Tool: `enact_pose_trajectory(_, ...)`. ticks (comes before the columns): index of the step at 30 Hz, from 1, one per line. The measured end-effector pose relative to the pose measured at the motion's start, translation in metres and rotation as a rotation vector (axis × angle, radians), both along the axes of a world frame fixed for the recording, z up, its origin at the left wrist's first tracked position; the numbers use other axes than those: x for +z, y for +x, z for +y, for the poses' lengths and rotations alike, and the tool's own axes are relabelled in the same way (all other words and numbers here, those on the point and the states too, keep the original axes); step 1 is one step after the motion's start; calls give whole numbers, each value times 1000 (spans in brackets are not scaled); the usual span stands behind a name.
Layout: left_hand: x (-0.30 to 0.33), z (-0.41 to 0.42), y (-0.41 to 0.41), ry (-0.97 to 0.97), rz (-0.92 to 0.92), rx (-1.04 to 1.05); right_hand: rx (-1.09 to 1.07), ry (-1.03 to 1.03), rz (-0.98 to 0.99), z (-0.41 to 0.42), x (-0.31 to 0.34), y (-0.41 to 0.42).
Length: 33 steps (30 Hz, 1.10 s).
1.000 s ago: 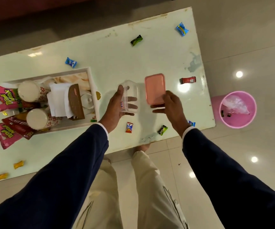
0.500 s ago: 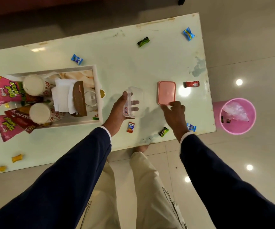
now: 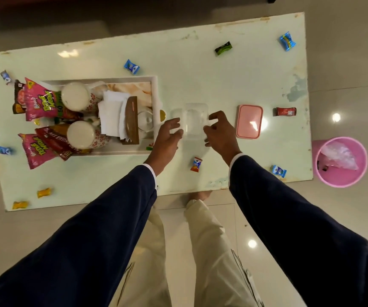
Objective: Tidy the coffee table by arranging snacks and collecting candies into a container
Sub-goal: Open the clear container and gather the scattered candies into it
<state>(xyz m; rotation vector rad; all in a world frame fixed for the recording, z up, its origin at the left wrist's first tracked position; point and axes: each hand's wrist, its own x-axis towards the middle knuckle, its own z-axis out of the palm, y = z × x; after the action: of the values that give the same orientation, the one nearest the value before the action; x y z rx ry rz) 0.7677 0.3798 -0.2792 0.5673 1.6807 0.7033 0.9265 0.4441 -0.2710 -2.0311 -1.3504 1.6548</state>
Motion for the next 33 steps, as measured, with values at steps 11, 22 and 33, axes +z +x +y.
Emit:
enact_pose_trajectory(11, -14, 9, 0, -21, -200, -226, -9, 48, -236, 10, -19, -6)
enact_pose_trajectory(22, 15, -60, -45, 99, 47, -249, 435, 456, -309, -51, 18, -23)
enact_pose_trajectory(33, 25, -205, -194, 23, 511, -262, 862, 131, 32, -133, 15, -203)
